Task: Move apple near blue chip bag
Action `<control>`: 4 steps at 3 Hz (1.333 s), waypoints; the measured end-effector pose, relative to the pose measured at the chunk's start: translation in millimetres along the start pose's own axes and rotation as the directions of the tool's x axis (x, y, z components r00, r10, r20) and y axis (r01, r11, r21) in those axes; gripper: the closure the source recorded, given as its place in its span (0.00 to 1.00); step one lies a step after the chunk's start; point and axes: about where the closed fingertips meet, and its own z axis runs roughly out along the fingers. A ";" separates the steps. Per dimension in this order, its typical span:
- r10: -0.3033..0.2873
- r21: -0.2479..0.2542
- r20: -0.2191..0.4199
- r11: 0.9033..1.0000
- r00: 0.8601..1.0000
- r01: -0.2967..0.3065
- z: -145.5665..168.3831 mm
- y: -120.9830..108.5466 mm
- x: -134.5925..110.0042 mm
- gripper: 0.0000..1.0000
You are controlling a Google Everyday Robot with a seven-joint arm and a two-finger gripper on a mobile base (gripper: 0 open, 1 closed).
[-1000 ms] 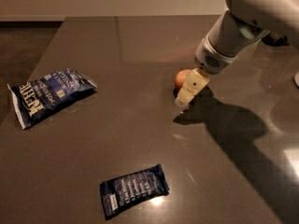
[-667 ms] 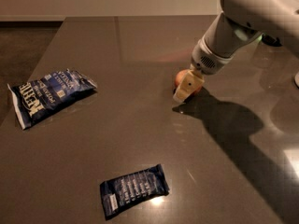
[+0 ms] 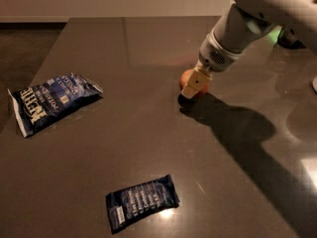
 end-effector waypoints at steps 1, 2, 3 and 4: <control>-0.100 -0.036 0.073 0.994 0.992 0.103 -11.9 23.5 -60.4 1.00; -0.174 -0.064 0.119 0.981 0.978 0.183 -8.7 44.6 -105.6 1.00; -0.282 -0.087 0.138 0.952 0.950 0.295 25.6 69.6 -145.2 1.00; -0.332 -0.093 0.132 0.934 0.934 0.345 53.6 77.2 -159.0 1.00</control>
Offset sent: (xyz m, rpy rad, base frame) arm -0.0026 0.1593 0.0682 0.1248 -0.0723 0.3056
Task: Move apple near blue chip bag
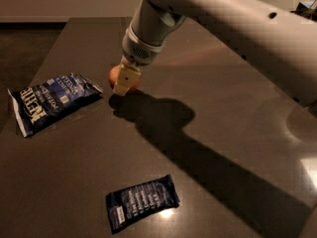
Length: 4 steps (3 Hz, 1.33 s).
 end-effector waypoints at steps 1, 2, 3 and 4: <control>-0.027 -0.004 -0.016 1.000 0.999 0.027 20.7 -1.6 -0.4 0.85; -0.051 -0.007 -0.023 0.999 0.998 0.051 31.3 0.7 -3.5 0.62; -0.068 -0.009 -0.026 0.998 0.997 0.067 35.7 5.1 -4.3 0.39; -0.070 -0.012 -0.027 0.997 0.997 0.070 37.6 6.5 -4.8 0.08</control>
Offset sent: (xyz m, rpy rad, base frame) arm 0.0045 0.0258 -0.0317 -0.0397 -0.0316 0.0657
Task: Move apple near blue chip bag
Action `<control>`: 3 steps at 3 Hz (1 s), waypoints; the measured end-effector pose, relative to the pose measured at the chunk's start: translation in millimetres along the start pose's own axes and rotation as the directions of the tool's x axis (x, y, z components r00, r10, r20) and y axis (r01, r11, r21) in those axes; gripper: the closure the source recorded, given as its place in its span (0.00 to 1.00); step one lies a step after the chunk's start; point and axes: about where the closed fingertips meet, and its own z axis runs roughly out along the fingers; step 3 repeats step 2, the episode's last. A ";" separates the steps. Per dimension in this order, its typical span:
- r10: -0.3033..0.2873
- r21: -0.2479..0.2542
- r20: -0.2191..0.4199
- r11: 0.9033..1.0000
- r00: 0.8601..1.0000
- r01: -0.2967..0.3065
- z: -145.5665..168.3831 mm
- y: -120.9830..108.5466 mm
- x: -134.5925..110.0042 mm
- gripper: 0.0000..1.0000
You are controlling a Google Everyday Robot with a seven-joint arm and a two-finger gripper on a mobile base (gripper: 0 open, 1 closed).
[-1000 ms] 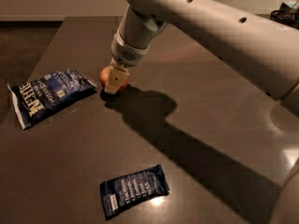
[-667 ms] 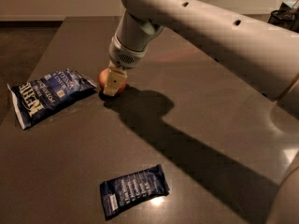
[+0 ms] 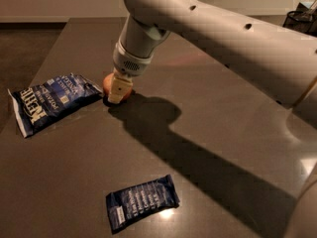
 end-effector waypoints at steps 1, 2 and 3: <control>-0.001 -0.001 -0.001 1.000 1.000 0.001 0.8 0.5 -0.2 0.00; -0.001 -0.001 -0.001 1.000 1.000 0.001 0.8 0.5 -0.2 0.00; -0.001 -0.001 -0.001 1.000 1.000 0.001 0.8 0.5 -0.2 0.00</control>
Offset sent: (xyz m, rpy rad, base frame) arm -0.0004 0.0006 -0.0006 -0.0007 0.0008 0.0014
